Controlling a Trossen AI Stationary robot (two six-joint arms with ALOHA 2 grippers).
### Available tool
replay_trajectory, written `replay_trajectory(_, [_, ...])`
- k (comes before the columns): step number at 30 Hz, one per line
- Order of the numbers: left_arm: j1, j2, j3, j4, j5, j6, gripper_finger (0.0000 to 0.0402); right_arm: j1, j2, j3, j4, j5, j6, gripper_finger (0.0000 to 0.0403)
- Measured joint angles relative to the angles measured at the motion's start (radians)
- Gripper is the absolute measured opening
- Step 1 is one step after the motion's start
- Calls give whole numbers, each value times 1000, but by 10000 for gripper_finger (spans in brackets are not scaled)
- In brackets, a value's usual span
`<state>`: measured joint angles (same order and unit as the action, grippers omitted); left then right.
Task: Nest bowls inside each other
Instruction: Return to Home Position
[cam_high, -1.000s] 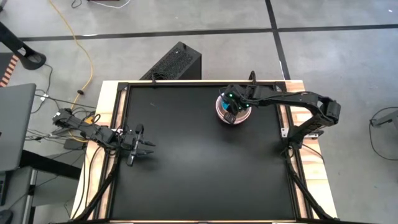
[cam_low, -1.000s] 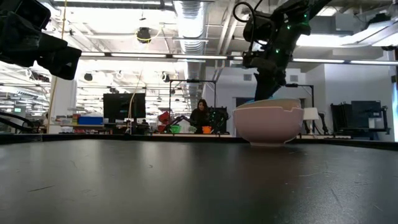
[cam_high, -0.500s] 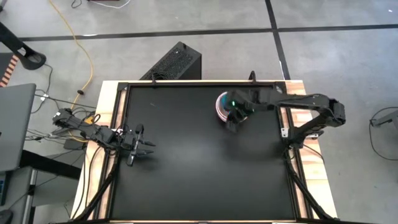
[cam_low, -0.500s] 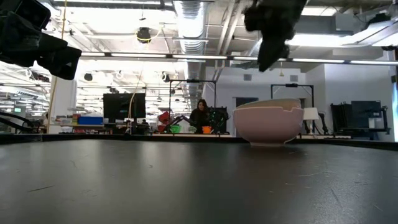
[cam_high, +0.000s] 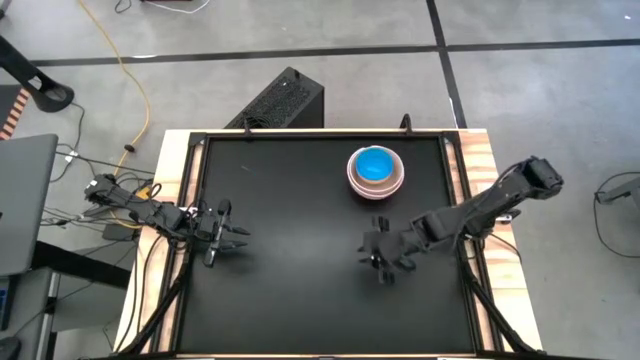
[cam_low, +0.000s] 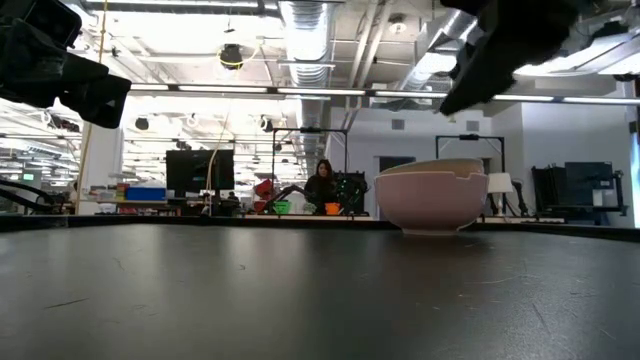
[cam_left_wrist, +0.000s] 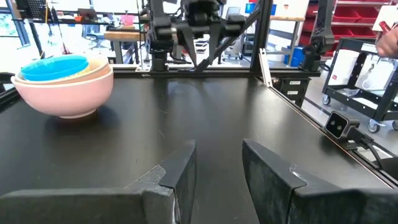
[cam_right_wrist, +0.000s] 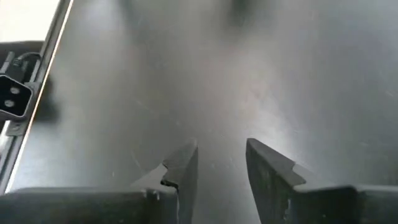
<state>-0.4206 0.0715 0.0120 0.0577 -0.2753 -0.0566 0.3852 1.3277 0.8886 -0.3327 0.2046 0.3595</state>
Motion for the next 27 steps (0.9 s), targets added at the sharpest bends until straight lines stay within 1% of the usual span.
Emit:
replay_trajectory(2, [0,0,0,0,0,0,118,36,0,-72,113,36,-3,147])
replay_trajectory(6, [0,0,0,0,0,0,118,71,-19,-217,291,150,-34,138])
replay_trajectory(10, [0,0,0,0,0,0,118,40,-94,-377,469,163,-46,128])
replay_trajectory(14, [0,0,0,0,0,0,118,-1,-229,-540,643,137,-55,120])
replay_trajectory(18, [0,0,0,0,0,0,118,-44,-404,-682,748,135,-78,117])
replay_trajectory(22, [0,0,0,0,0,0,118,-88,-576,-782,786,135,-77,117])
replay_trajectory(27, [0,0,0,0,0,0,118,-117,-743,-862,785,130,-104,116])
